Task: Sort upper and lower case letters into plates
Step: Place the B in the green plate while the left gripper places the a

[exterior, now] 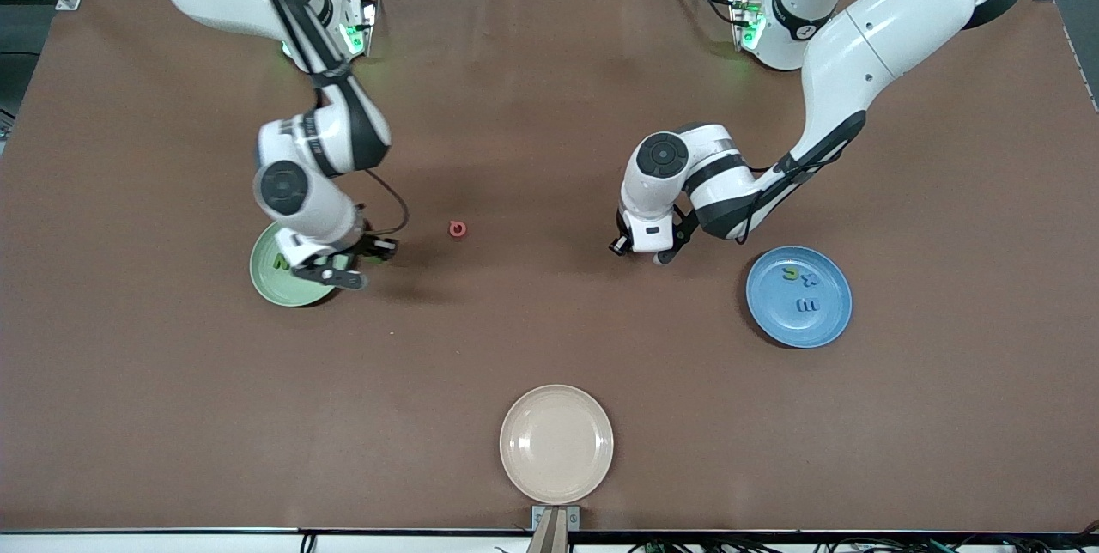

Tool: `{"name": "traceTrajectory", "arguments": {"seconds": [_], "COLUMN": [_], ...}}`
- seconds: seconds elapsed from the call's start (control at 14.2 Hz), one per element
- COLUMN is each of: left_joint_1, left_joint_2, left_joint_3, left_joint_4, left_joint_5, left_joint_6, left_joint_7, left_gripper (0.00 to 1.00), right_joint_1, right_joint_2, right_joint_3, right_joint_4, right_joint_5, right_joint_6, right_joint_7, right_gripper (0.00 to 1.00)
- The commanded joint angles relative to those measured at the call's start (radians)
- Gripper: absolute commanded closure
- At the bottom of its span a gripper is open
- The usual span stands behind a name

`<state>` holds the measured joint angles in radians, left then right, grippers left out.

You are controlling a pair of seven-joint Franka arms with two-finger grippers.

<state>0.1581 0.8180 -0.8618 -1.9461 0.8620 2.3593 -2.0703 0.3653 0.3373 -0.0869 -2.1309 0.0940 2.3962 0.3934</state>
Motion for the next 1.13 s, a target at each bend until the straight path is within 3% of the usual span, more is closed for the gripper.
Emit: {"name": "traceTrajectory", "arguments": {"seconds": [0.0, 0.28, 0.42, 0.63, 0.71, 0.78, 0.85, 1.06], "left_joint_1": [0.056, 0.280, 0.372, 0.471, 0.506, 0.533, 0.558, 0.600], "left_joint_2": [-0.046, -0.045, -0.045, -0.046, -0.045, -0.045, -0.043, -0.031], "left_joint_3": [-0.038, -0.213, -0.258, -0.267, -0.267, -0.267, -0.266, -0.237], "left_joint_4": [0.001, -0.004, -0.011, -0.030, -0.030, -0.031, -0.033, -0.037], "left_joint_5": [-0.017, -0.017, -0.015, 0.009, 0.023, 0.031, 0.031, 0.066], "left_joint_6": [-0.029, -0.148, -0.195, -0.201, -0.198, -0.198, -0.198, -0.196], "left_joint_7": [0.088, 0.301, 0.450, 0.680, 0.746, 0.795, 0.862, 1.012], "left_gripper": [0.80, 0.80, 0.80, 0.79, 0.79, 0.79, 0.79, 0.79], "right_joint_1": [-0.103, -0.175, -0.177, -0.175, -0.177, -0.178, -0.181, -0.180], "right_joint_2": [-0.044, -0.034, -0.029, -0.026, -0.027, -0.027, -0.029, -0.029], "right_joint_3": [0.016, 0.016, 0.018, 0.018, 0.018, 0.018, 0.018, 0.018], "right_joint_4": [-0.052, -0.150, -0.172, -0.176, -0.176, -0.176, -0.175, -0.173], "right_joint_5": [-0.013, -0.014, -0.014, -0.014, -0.014, -0.014, -0.014, -0.014], "right_joint_6": [0.007, 0.162, 0.204, 0.198, 0.193, 0.193, 0.193, 0.181], "right_joint_7": [-0.135, -0.231, -0.232, -0.231, -0.231, -0.231, -0.232, -0.232], "right_gripper": [1.00, 1.00, 0.99, 0.95, 0.75, 0.28, 0.00, 0.00]}}
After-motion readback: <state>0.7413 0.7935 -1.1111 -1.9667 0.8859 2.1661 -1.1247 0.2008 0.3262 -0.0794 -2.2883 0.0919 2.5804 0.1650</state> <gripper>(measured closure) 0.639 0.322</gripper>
